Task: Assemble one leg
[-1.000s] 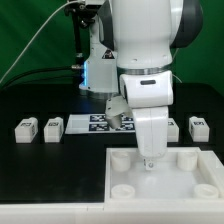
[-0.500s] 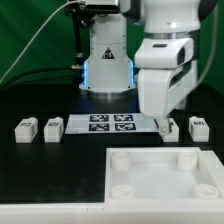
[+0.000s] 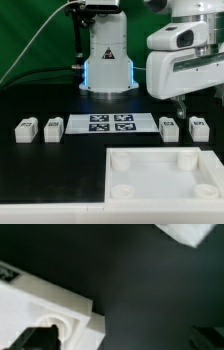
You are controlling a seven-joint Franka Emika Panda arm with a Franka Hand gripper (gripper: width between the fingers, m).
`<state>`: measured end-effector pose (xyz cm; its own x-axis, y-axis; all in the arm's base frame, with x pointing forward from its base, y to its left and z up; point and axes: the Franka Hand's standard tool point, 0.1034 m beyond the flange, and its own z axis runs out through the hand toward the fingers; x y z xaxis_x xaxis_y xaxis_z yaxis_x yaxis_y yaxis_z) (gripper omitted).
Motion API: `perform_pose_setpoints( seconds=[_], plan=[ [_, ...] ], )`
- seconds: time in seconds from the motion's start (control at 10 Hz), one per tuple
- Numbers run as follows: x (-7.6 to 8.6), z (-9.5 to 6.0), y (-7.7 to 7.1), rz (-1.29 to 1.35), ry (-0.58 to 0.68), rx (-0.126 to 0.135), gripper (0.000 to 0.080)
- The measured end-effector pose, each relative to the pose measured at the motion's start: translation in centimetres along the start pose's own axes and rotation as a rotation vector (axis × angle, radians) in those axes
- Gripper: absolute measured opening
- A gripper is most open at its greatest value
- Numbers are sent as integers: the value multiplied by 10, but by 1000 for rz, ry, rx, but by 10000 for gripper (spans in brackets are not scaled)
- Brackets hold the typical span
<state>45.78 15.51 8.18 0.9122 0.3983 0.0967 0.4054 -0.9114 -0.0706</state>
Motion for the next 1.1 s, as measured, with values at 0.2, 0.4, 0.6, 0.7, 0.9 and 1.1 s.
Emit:
perform_pose_setpoints(
  seconds=[0.2, 0.4, 0.6, 0.7, 0.9, 1.1],
  plan=[
    [-3, 4, -5, 200, -5, 14, 649],
    [-16, 25, -19, 261, -42, 31, 649],
    [-25, 31, -29, 319, -114, 34, 649],
    [-28, 30, -30, 325, -190, 38, 649],
    [-21, 29, -35, 333, -359, 56, 649],
    [-22, 29, -35, 336, -520, 79, 649]
  ],
)
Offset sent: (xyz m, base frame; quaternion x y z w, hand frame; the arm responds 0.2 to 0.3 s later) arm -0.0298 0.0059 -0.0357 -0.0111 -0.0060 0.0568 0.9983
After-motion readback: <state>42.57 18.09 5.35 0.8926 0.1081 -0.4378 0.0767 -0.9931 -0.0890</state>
